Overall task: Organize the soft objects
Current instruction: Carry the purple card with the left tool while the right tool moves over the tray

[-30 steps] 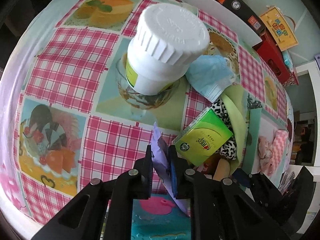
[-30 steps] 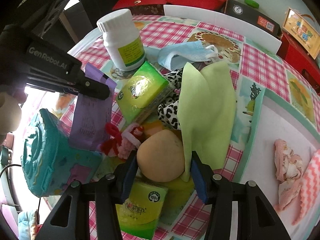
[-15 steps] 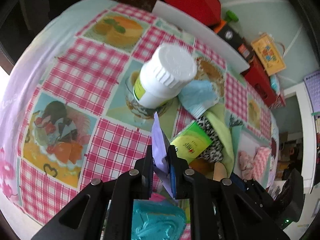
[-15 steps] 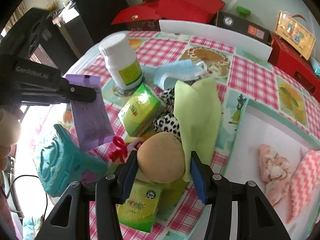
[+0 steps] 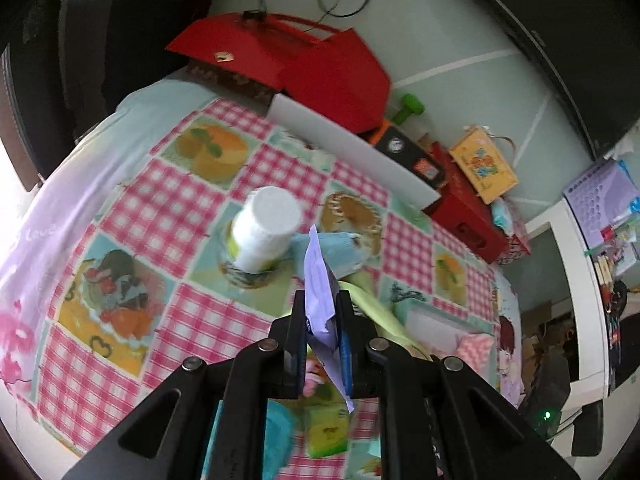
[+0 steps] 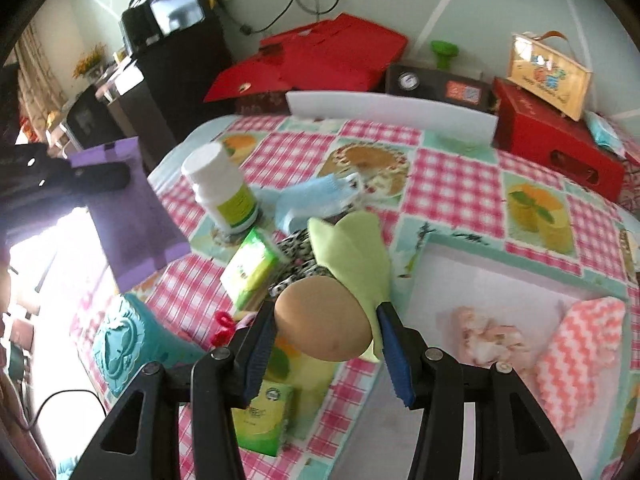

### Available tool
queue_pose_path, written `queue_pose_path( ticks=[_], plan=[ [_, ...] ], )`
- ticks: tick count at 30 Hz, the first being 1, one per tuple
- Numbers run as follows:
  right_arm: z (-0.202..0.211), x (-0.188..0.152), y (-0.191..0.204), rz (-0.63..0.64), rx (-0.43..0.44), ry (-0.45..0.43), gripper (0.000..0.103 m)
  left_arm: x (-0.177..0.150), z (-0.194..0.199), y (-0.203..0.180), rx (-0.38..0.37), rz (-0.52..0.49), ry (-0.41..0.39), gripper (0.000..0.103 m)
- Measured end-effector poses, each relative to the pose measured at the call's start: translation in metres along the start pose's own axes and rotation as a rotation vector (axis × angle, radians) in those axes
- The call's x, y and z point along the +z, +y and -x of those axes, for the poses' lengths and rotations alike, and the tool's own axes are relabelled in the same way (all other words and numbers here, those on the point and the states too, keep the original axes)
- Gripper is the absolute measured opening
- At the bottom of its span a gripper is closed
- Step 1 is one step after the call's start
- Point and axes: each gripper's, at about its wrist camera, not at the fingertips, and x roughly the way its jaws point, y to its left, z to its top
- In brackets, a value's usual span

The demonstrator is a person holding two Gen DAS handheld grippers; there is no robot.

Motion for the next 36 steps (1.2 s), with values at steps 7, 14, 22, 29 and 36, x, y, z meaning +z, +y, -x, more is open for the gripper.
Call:
queue_pose_path(
  ticks=[7,14,22,29,36],
  plan=[
    [0.027,0.002,-0.043,-0.089,-0.048,-0.058,0.053,-0.013,-0.003,-0.047,-0.079,-0.051,-0.016,0.013],
    [0.051,-0.002,-0.100,-0.214,-0.123,-0.100,0.053,-0.026,-0.020,-0.092,-0.145,-0.112,0.014,0.013],
    [0.072,-0.020,-0.161,-0.349,-0.208,-0.120,0.053,-0.040,-0.045,-0.135,-0.198,-0.175,0.066,0.013],
    [0.082,-0.037,-0.203,-0.462,-0.247,-0.104,0.053,-0.057,-0.072,-0.165,-0.236,-0.228,0.127,0.014],
    [0.070,-0.038,-0.197,-0.440,-0.264,-0.049,0.054,-0.077,-0.108,-0.182,-0.260,-0.266,0.204,0.014]
  ],
)
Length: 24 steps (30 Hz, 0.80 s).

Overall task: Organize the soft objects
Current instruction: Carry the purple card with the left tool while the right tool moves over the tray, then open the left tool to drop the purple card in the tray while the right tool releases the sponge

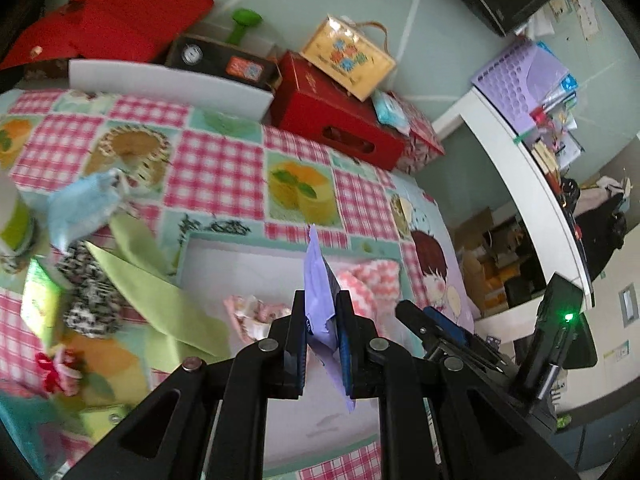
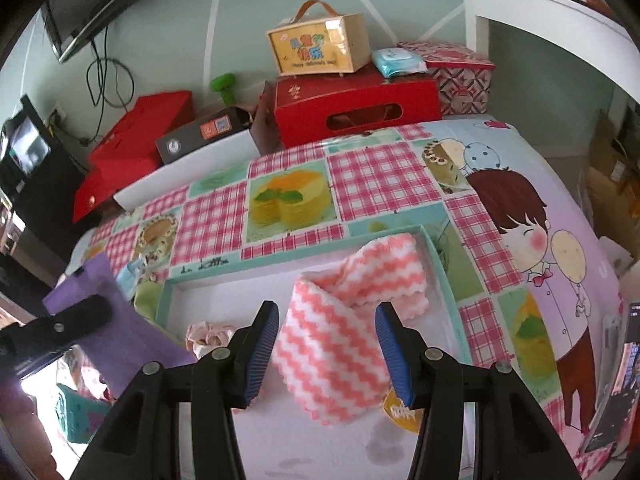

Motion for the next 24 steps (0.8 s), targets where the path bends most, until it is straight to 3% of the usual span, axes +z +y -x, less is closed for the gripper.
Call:
queue_pose_path(
  ticks=[7,9,11,14,16,18,22,24],
  plan=[
    [-0.015,-0.005,0.004,0.034,-0.055,0.051,0.055,-0.008,-0.038,0.008,-0.001,0.012,0.062,0.017],
    [-0.017,-0.005,0.003,0.033,-0.065,0.061,0.056,-0.009,-0.042,0.011,0.015,0.023,0.072,0.031],
    [-0.018,-0.005,0.003,0.035,-0.075,0.066,0.061,-0.010,-0.041,0.015,0.030,0.032,0.067,0.066],
    [-0.019,-0.005,0.006,0.045,-0.082,0.070,0.063,-0.011,-0.034,0.021,0.049,0.045,0.042,0.069],
    [-0.020,-0.006,0.009,0.055,-0.086,0.072,0.067,-0.011,-0.027,0.027,0.087,0.056,0.029,0.069],
    [-0.021,-0.006,0.012,0.066,-0.090,0.076,0.078,-0.013,-0.020,0.034,0.130,0.066,0.013,0.070],
    [-0.025,-0.008,0.019,0.091,-0.102,0.084,0.101,-0.016,-0.006,0.051,0.229,0.090,-0.019,0.080],
    [-0.029,-0.010,0.022,0.101,-0.110,0.088,0.103,-0.018,0.001,0.058,0.296,0.082,-0.042,0.087]
  ],
)
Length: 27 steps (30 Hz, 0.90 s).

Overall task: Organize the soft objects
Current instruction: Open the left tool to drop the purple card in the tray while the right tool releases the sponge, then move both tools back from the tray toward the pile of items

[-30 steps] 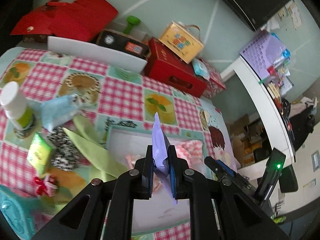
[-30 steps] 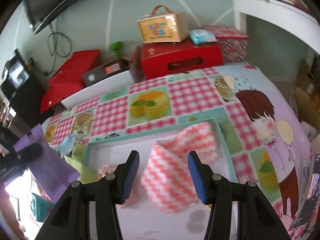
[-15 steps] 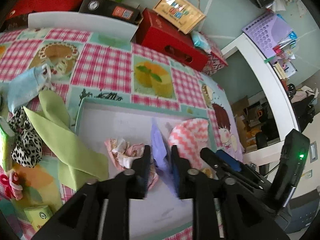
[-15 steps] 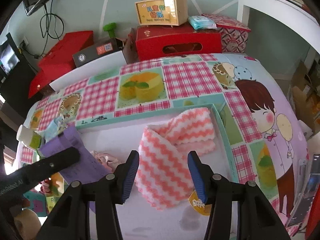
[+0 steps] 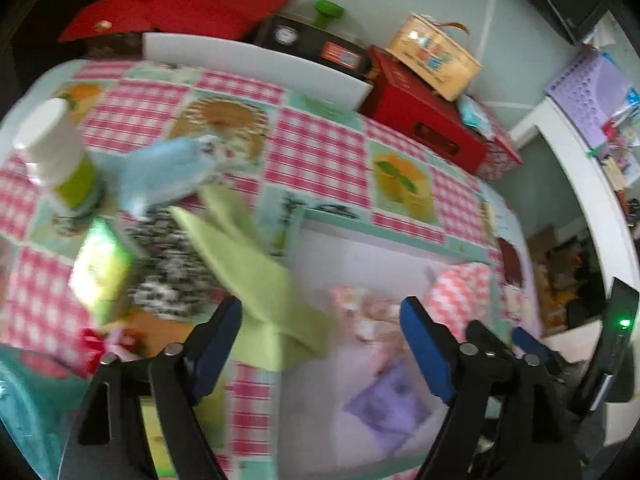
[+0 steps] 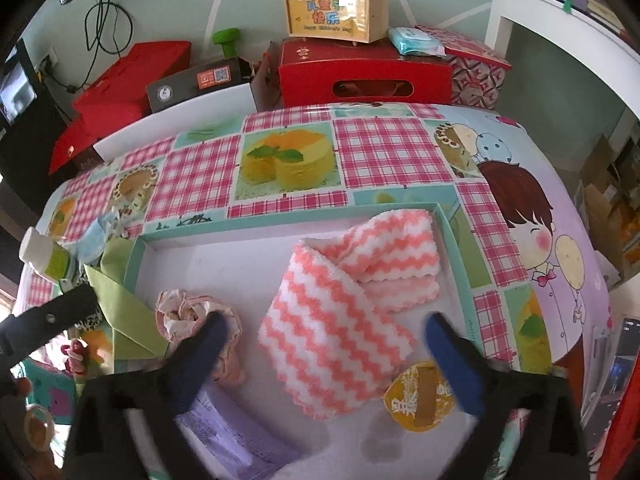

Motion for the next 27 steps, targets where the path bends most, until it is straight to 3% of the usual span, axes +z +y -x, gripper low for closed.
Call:
queue_pose_path(
  ticks=[2,5,16,27],
  plan=[
    [-0.002,-0.001,0.001,0.001,-0.008,0.004,0.103,-0.002,0.006,0.006,0.074,-0.023,-0.042,0.095],
    [-0.004,-0.001,0.002,0.001,-0.022,0.003,0.103,-0.003,0.011,0.016,0.139,-0.026,-0.064,0.096],
    [-0.006,-0.002,0.009,0.025,-0.032,0.015,0.103,-0.009,0.016,0.044,0.163,0.058,-0.041,0.096],
    [-0.007,-0.003,0.025,0.060,-0.033,0.019,0.103,-0.005,0.056,0.080,0.266,0.111,-0.152,0.096]
  ],
)
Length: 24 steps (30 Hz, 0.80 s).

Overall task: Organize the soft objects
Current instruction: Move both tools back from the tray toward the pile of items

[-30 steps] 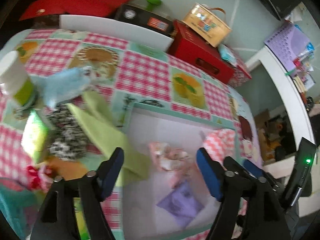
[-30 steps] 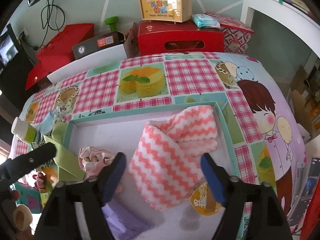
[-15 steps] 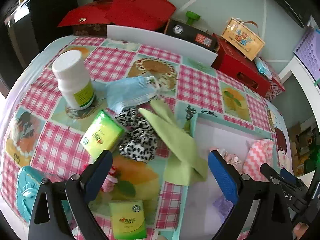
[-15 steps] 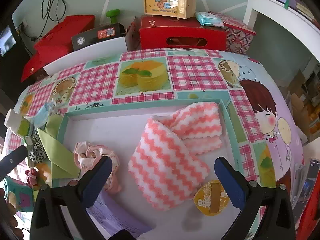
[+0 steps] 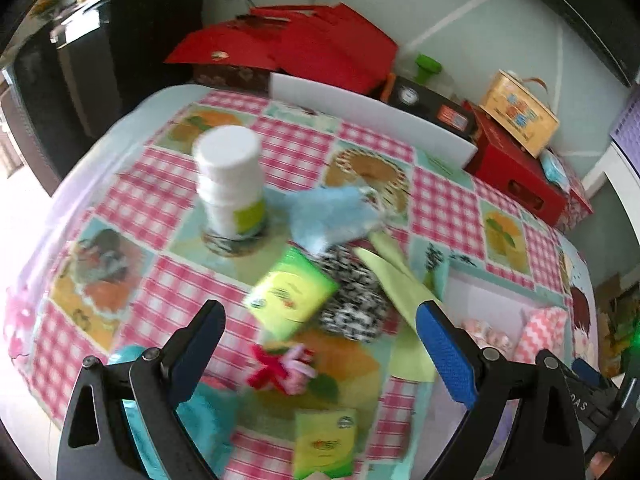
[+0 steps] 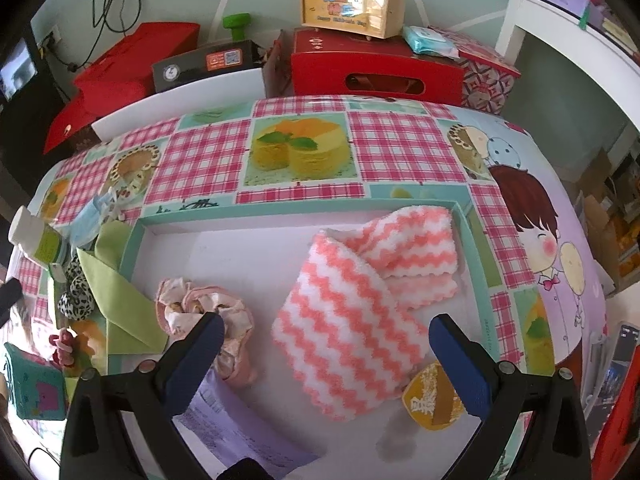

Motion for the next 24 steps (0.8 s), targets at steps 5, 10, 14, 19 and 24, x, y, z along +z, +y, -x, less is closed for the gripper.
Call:
queue_pose_path(
  ticks=[5,10,14,19,24],
  plan=[
    [0.000,0.000,0.016,0.031,0.008,-0.003,0.103,0.008,0.007,0.026,0.045,0.027,-0.013,0.096],
    [0.004,0.001,0.042,0.051,0.067,-0.014,0.103,0.012,0.014,0.052,0.078,0.064,-0.022,0.096],
    [0.008,-0.001,0.069,0.105,0.124,-0.029,0.103,0.013,0.018,0.069,0.098,0.091,-0.019,0.096],
    [0.012,-0.006,0.099,0.167,0.160,-0.042,0.103,0.011,0.023,0.088,0.112,0.106,-0.015,0.096],
    [0.015,-0.012,0.123,0.224,0.183,-0.054,0.103,0.013,0.025,0.103,0.090,0.119,-0.009,0.096]
  ],
)
